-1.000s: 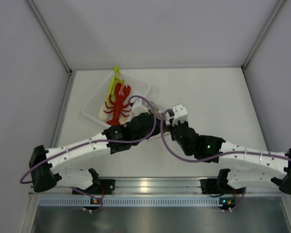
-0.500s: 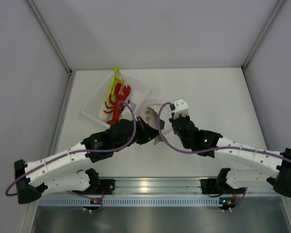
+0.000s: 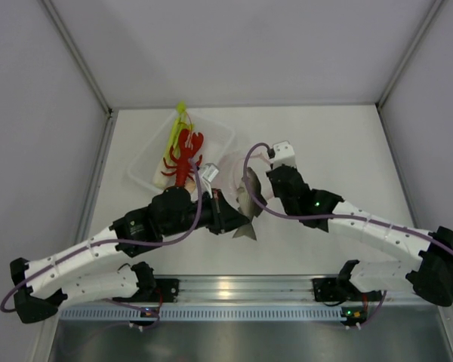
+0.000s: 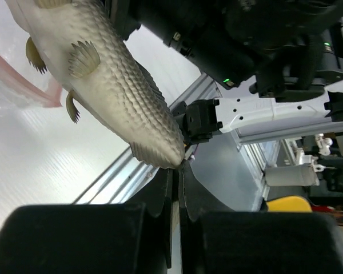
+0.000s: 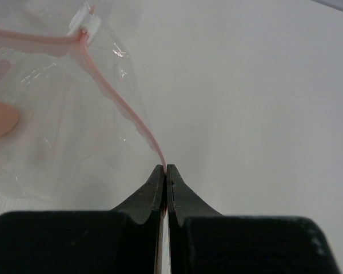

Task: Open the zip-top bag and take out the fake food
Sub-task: Pick up the fake fish from the zipper food storage bag, then place the fake fish in the bin.

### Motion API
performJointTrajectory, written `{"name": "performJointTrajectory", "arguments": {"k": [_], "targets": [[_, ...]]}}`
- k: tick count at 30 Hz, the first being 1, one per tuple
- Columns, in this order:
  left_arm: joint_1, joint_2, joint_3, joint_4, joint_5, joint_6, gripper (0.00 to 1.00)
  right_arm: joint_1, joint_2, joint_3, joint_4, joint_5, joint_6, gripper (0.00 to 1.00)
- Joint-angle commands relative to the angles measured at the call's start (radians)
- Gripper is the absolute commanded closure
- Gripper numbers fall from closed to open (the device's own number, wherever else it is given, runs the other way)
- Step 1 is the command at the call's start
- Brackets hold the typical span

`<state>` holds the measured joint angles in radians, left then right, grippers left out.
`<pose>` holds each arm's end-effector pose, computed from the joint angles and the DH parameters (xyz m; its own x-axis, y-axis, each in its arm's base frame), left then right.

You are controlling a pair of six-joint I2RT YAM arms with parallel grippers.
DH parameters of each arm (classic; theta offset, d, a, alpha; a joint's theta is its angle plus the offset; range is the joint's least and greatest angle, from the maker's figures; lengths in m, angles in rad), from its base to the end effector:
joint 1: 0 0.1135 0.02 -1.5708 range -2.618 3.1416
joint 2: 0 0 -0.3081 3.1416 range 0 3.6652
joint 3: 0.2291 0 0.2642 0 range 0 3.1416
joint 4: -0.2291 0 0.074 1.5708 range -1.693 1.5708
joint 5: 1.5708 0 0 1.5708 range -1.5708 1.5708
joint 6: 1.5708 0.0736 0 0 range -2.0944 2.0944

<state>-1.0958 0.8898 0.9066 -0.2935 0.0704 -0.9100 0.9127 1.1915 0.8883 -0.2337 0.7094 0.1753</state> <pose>0.0979 -0.2017 0.3769 -0.8015 -0.1636 -0.5752 0.4648 0.4349 -0.7713 0.2098 0.1930 0.3137 -0.3530 -0.2403 -0.9042 -0.1994 0.9636 -0.1782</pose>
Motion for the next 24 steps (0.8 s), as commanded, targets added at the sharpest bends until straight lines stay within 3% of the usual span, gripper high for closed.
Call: {"name": "performJointTrajectory", "arguments": {"k": [1,4,11,14,18,21,24], "targets": [[0.002,-0.081,0.098,0.036,-0.050,0.167,1.00,-0.032,-0.001,0.067,-0.048,-0.001,0.030,1.00],[0.004,-0.091,0.123,-0.005,-0.060,0.264,1.00,-0.066,-0.010,0.061,-0.082,-0.001,0.069,1.00],[0.002,-0.042,0.244,-0.191,-0.459,0.355,1.00,-0.127,-0.070,0.047,-0.139,-0.013,0.075,1.00],[0.004,-0.012,0.282,-0.223,-0.526,0.407,1.00,-0.143,-0.101,0.046,-0.150,-0.025,0.067,1.00],[0.016,0.081,0.350,-0.288,-0.725,0.480,1.00,-0.155,-0.138,0.041,-0.164,-0.033,0.056,1.00],[0.085,0.158,0.383,-0.326,-0.672,0.508,1.00,-0.159,-0.170,0.041,-0.170,-0.053,0.046,1.00],[0.229,0.219,0.382,-0.326,-0.620,0.551,1.00,-0.161,-0.196,0.035,-0.170,-0.064,0.038,1.00]]}}
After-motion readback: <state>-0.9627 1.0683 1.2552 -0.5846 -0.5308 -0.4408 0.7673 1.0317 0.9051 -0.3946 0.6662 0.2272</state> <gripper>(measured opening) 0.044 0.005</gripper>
